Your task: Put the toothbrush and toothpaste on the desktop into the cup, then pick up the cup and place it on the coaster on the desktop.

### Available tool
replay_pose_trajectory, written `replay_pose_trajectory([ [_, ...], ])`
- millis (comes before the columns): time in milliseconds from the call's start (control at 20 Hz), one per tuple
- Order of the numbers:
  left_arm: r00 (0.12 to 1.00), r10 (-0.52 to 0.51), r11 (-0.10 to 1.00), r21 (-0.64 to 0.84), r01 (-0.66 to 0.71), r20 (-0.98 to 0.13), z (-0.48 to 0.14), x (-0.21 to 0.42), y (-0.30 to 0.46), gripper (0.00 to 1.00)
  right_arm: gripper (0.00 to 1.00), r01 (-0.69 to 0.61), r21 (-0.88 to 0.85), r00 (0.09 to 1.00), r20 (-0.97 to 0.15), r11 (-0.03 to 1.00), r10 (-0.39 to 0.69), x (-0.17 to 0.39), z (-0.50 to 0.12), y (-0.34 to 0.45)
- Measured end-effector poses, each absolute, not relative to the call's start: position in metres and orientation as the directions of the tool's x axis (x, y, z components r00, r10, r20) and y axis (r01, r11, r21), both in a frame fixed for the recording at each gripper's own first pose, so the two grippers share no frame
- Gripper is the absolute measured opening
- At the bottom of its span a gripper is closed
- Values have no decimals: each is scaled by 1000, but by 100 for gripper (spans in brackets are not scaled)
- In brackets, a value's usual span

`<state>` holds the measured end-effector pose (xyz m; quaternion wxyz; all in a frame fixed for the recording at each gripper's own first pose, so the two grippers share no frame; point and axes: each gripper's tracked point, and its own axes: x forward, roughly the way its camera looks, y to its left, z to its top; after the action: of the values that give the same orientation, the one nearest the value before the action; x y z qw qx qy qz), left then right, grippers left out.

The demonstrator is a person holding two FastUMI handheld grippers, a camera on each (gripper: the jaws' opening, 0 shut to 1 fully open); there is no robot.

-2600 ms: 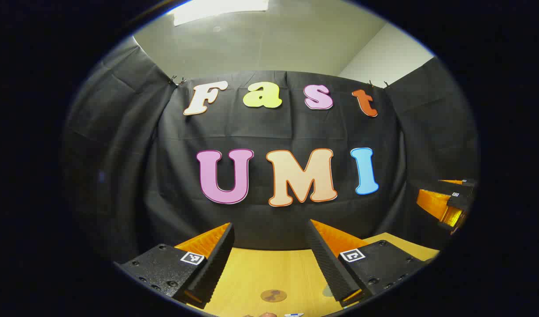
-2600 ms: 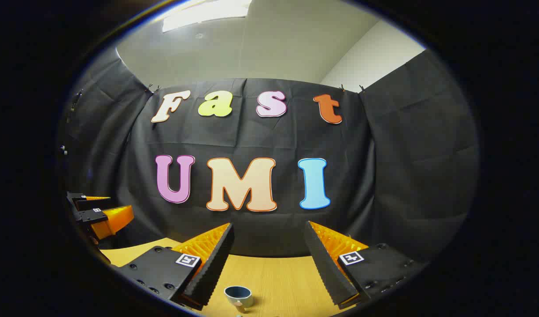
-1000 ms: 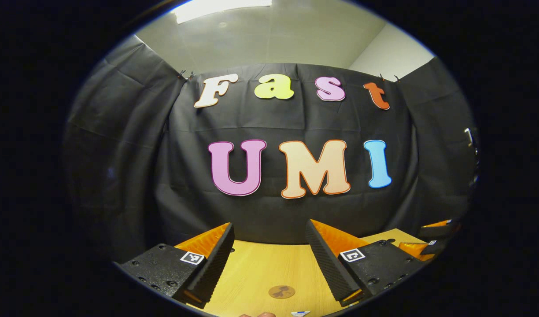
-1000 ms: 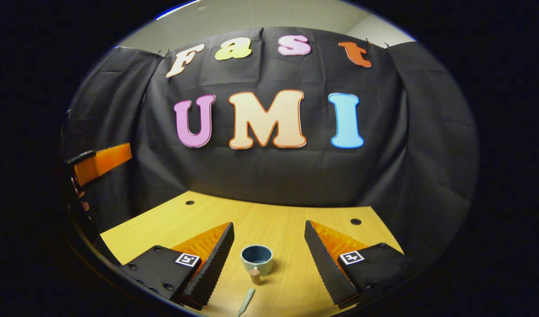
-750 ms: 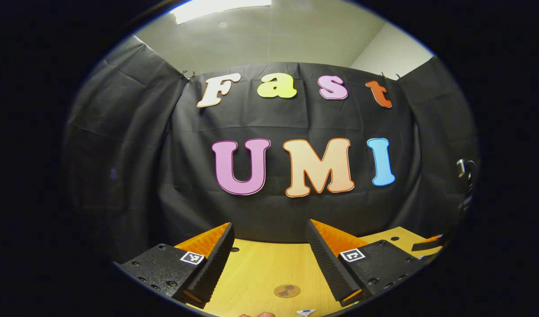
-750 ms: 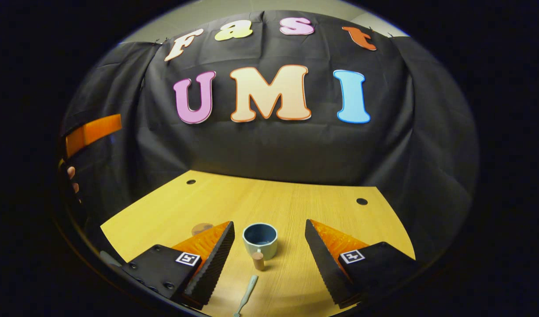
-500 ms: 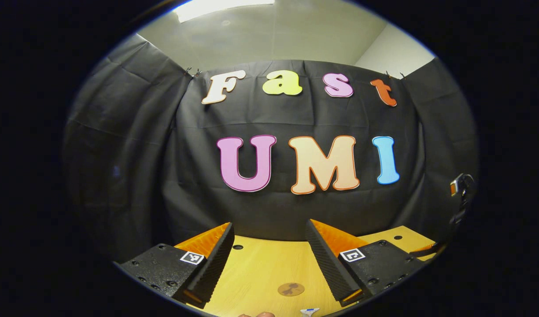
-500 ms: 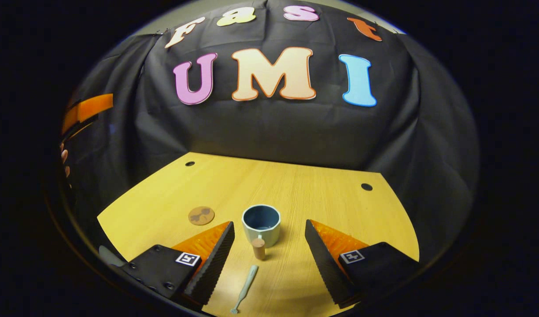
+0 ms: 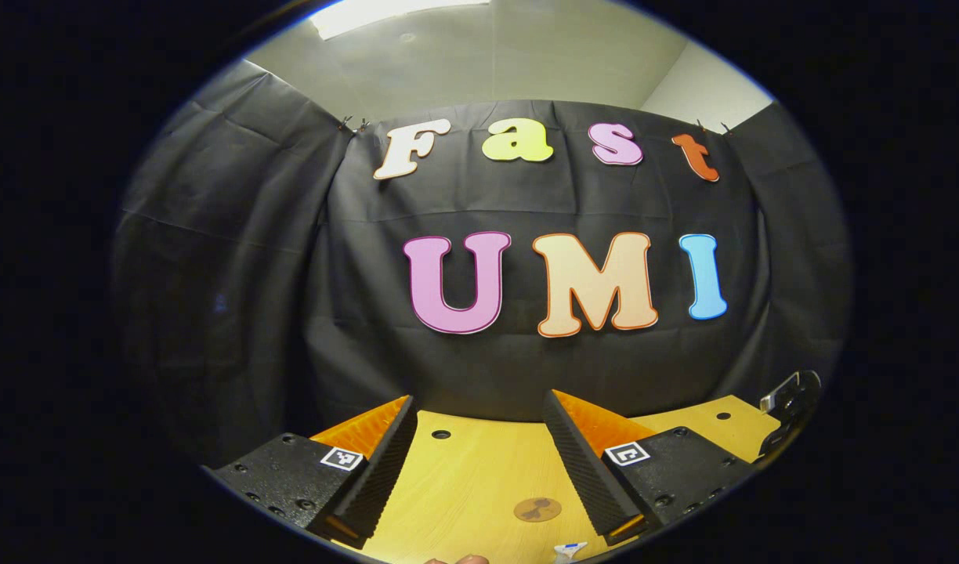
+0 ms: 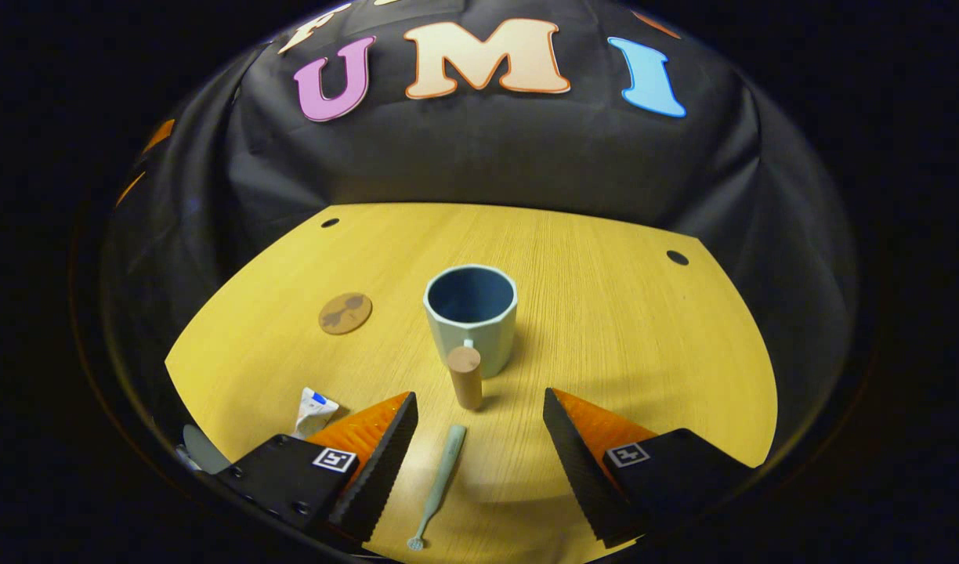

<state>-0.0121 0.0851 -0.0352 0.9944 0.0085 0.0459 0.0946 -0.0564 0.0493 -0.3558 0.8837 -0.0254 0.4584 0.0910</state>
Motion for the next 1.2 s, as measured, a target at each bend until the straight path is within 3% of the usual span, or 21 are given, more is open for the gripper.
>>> replay_pose_trajectory([
  [350,969,222,975,43,-218,-106,-43,-17,101,95,96,-209,40,448,-884,977,132,-80,-391,56],
  [600,964,237,971,38,-234,-124,-51,-20,109,95,95,-208,69,300,-945,976,130,-105,-411,65],
  [750,961,242,970,37,-240,-133,-55,-22,113,95,95,-202,57,271,-956,978,112,-109,-417,64],
  [800,960,244,970,37,-241,-135,-56,-22,114,100,94,-200,54,259,-960,978,106,-112,-420,64],
  [900,959,247,969,35,-245,-140,-57,-22,118,100,90,-205,35,250,-964,978,87,-111,-422,62],
  [1050,956,249,968,29,-248,-152,-63,-23,120,100,75,-205,15,228,-972,979,63,-111,-422,59],
  [1100,955,250,968,31,-248,-159,-65,-21,120,96,72,-206,14,218,-974,979,60,-109,-424,60],
  [1200,954,249,969,34,-246,-167,-67,-22,118,96,54,-217,20,191,-980,976,62,-108,-423,60],
])
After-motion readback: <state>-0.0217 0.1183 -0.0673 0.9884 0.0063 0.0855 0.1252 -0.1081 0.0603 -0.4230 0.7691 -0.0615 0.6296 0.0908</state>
